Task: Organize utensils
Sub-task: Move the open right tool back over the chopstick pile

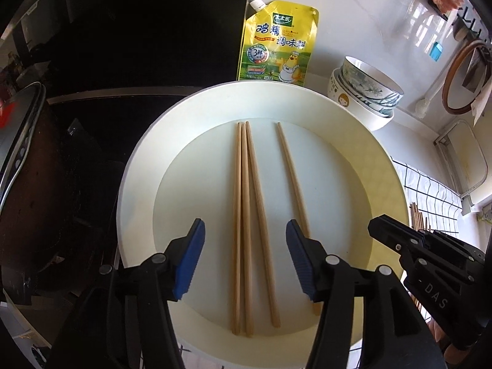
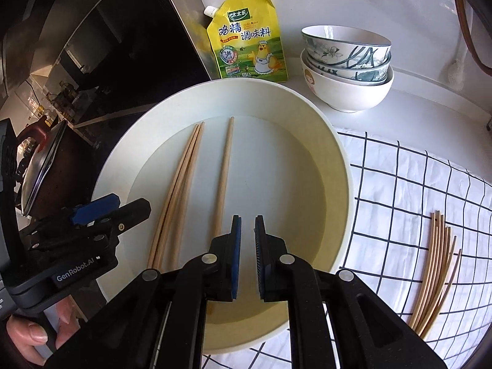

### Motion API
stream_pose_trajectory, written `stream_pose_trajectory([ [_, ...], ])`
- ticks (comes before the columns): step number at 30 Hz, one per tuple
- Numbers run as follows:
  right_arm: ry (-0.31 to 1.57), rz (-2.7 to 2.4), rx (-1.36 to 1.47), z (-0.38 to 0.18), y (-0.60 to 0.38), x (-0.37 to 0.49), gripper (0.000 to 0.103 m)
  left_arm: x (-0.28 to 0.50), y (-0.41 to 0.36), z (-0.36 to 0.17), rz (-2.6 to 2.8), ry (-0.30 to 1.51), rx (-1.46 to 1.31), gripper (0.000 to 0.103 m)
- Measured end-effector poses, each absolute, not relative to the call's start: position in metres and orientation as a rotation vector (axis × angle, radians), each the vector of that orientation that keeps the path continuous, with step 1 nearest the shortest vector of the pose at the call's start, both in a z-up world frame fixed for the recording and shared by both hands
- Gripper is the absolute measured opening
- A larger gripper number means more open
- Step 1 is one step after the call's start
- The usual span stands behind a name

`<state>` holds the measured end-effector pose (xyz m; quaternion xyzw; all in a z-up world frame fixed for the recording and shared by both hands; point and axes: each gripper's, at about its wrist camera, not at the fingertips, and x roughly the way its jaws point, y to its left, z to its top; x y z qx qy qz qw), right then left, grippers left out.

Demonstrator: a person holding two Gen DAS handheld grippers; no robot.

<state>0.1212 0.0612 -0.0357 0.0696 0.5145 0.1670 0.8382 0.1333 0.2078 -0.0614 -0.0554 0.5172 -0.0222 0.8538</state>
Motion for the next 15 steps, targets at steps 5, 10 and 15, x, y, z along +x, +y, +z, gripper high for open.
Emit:
stream_pose_trajectory([
  [5,1.059,0.336,0.142,-0.026,0.046,0.102,0.01,0.119,0.2,-0.05,-0.054,1.065,-0.117,0.055],
  [10,1.048,0.298,0.159,-0.02,0.02,0.08,0.011,0.103,0.187,-0.04,-0.08,1.056,-0.11,0.057],
  [15,1.045,0.25,0.165,-0.018,-0.007,0.061,0.013,0.088,0.167,-0.034,-0.115,1.047,-0.102,0.058],
])
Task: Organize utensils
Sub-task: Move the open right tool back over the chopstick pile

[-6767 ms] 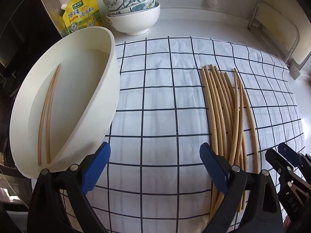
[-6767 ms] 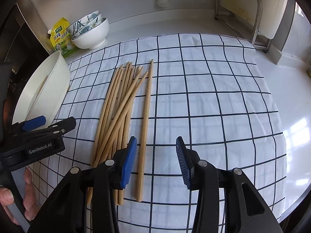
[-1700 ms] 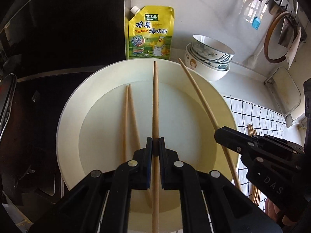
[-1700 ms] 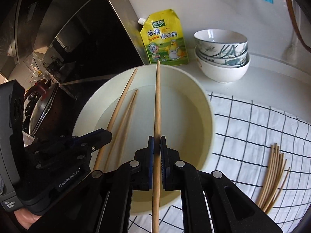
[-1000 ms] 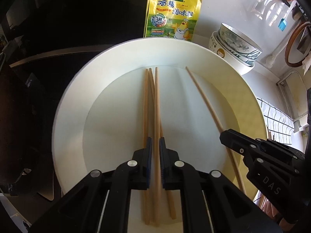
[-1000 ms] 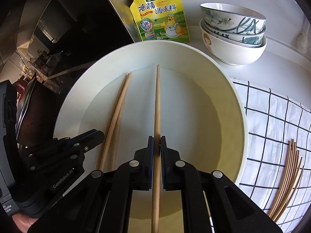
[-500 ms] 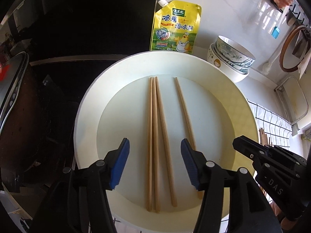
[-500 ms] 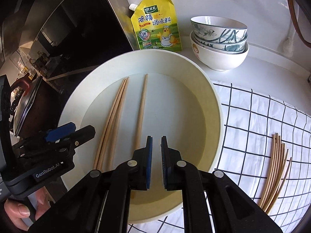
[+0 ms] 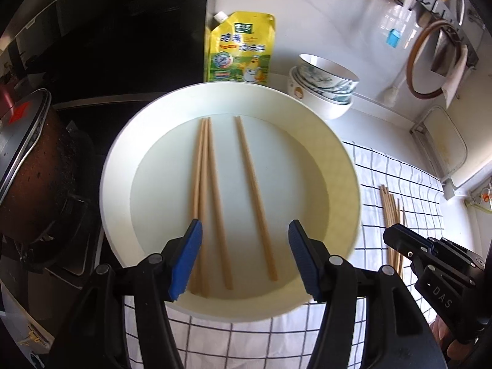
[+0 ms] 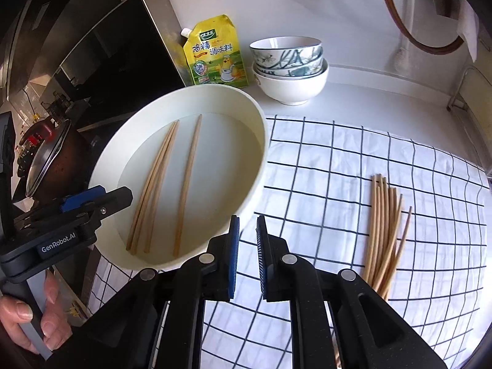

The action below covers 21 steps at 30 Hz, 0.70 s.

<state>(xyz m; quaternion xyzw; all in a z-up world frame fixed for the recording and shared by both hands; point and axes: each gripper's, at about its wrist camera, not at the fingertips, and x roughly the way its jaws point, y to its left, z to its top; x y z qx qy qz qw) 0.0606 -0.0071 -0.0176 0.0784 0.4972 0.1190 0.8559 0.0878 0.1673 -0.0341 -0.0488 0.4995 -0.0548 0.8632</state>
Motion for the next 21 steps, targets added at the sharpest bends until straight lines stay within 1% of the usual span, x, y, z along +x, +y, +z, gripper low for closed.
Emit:
stream_pose_trajectory([
  [2,1.046,0.228,0.17,-0.018,-0.02,0.052,0.015,0.082,0.156,-0.032,-0.13,1.045,-0.097,0.059],
  [4,1.053,0.21,0.169,-0.02,-0.031,0.043,0.015,0.077,0.146,-0.031,-0.151,1.047,-0.095,0.062],
  [13,1.07,0.121,0.183,-0.034,-0.087,0.008,0.015,0.052,0.093,-0.031,-0.223,1.058,-0.07,0.064],
  [21,1.097,0.068,0.213,-0.051,-0.13,-0.013,0.019,0.036,0.043,-0.037,-0.273,1.064,-0.034,0.069],
])
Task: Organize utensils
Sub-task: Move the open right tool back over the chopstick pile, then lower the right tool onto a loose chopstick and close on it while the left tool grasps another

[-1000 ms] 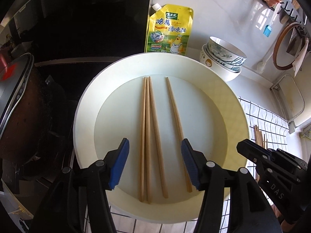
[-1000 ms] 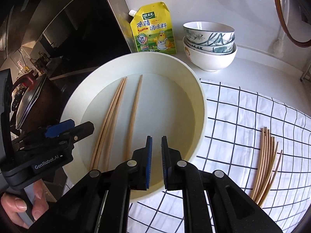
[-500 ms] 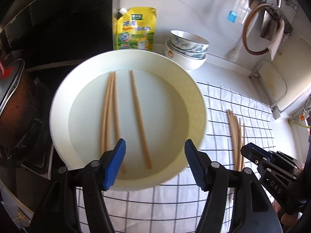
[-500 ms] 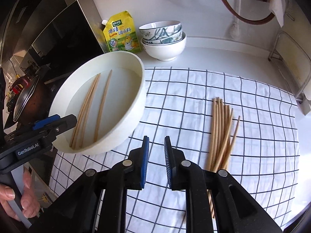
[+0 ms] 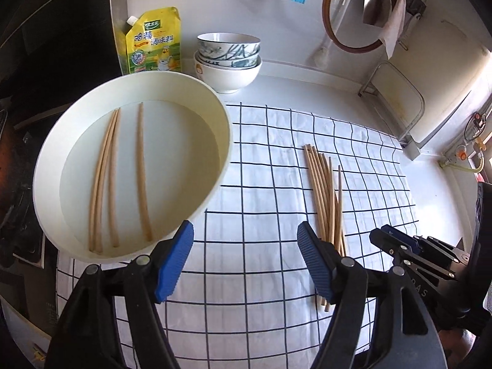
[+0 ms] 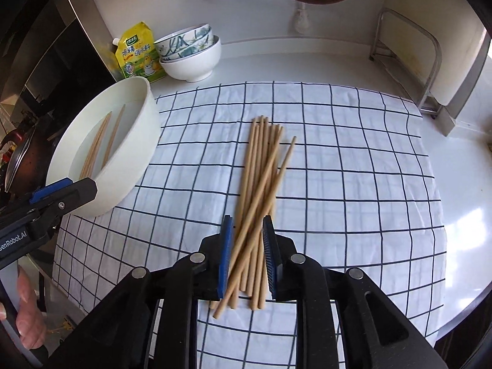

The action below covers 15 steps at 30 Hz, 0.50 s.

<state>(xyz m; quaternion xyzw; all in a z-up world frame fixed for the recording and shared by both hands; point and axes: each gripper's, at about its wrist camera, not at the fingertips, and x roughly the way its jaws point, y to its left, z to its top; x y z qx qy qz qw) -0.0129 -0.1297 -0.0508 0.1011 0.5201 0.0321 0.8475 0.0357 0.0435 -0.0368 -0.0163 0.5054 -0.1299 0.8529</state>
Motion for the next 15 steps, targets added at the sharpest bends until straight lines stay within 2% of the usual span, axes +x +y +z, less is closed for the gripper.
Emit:
stream_pose_trajectory([
  [15,1.158,0.104,0.228,-0.091,-0.151,-0.002,0.026,0.035,0.0,-0.057,-0.257,1.082,-0.009,0.074],
])
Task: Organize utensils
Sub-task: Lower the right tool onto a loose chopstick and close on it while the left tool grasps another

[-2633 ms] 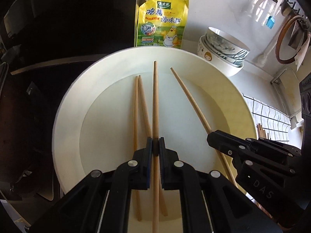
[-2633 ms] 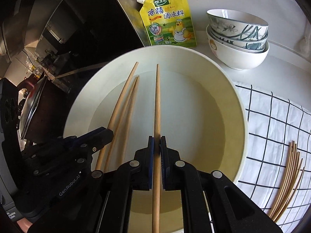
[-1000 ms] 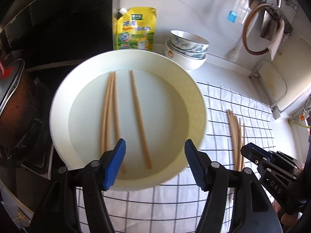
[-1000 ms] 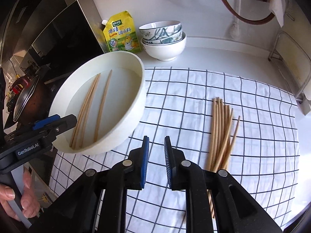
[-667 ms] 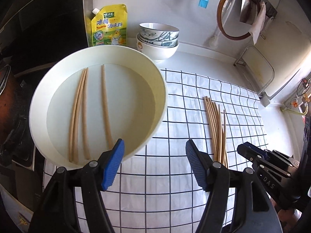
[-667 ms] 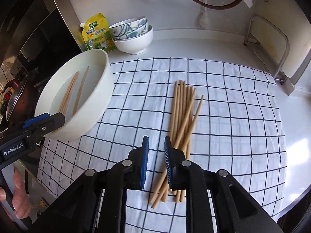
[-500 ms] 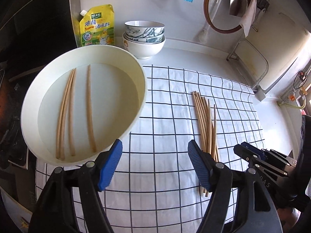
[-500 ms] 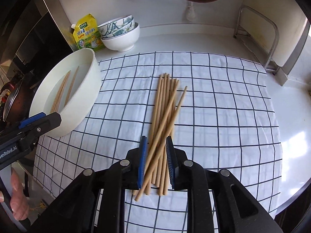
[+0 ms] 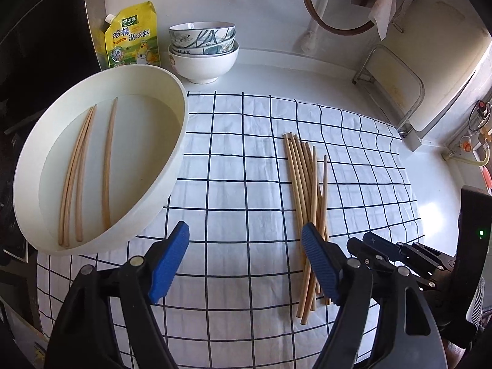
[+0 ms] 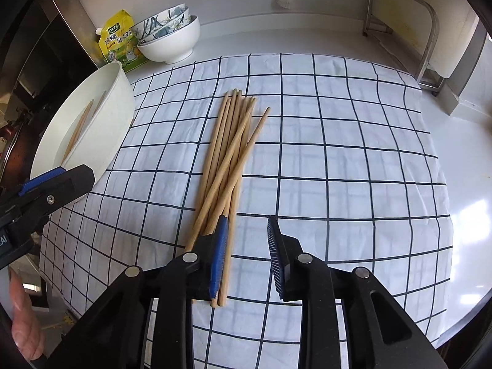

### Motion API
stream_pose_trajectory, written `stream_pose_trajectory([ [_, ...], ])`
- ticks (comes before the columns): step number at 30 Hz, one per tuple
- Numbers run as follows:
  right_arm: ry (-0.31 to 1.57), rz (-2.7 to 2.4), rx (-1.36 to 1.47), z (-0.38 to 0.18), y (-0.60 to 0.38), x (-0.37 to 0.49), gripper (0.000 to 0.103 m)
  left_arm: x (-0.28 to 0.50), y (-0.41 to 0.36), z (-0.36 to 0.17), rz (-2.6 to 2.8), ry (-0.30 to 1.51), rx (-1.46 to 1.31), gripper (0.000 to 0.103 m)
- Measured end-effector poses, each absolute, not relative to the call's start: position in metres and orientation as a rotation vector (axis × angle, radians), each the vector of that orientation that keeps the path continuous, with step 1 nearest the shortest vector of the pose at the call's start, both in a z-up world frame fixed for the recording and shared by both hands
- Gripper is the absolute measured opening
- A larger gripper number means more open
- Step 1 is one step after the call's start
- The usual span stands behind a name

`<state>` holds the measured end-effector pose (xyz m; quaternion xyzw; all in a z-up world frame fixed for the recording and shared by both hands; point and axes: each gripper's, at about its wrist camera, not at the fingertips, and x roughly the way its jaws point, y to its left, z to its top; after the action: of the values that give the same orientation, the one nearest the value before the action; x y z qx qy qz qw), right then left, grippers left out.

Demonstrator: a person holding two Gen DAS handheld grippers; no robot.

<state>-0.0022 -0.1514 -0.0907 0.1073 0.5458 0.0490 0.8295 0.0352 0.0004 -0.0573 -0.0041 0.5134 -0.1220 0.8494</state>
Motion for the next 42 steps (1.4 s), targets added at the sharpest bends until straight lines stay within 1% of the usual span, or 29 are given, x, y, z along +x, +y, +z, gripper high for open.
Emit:
stream_pose_trajectory([
  [16,1.184,0.126,0.178,-0.112,-0.128,0.019,0.026,0.037,0.007,-0.078,-0.217,1.12,-0.03,0.075],
  [33,1.16,0.076,0.208,-0.125,-0.184,0.0,0.026,0.045,-0.028,-0.119,-0.266,1.127,-0.033,0.075],
  [42,1.147,0.069,0.175,-0.125,-0.188,-0.01,0.026,0.042,-0.035,-0.128,-0.288,1.149,-0.006,0.075],
])
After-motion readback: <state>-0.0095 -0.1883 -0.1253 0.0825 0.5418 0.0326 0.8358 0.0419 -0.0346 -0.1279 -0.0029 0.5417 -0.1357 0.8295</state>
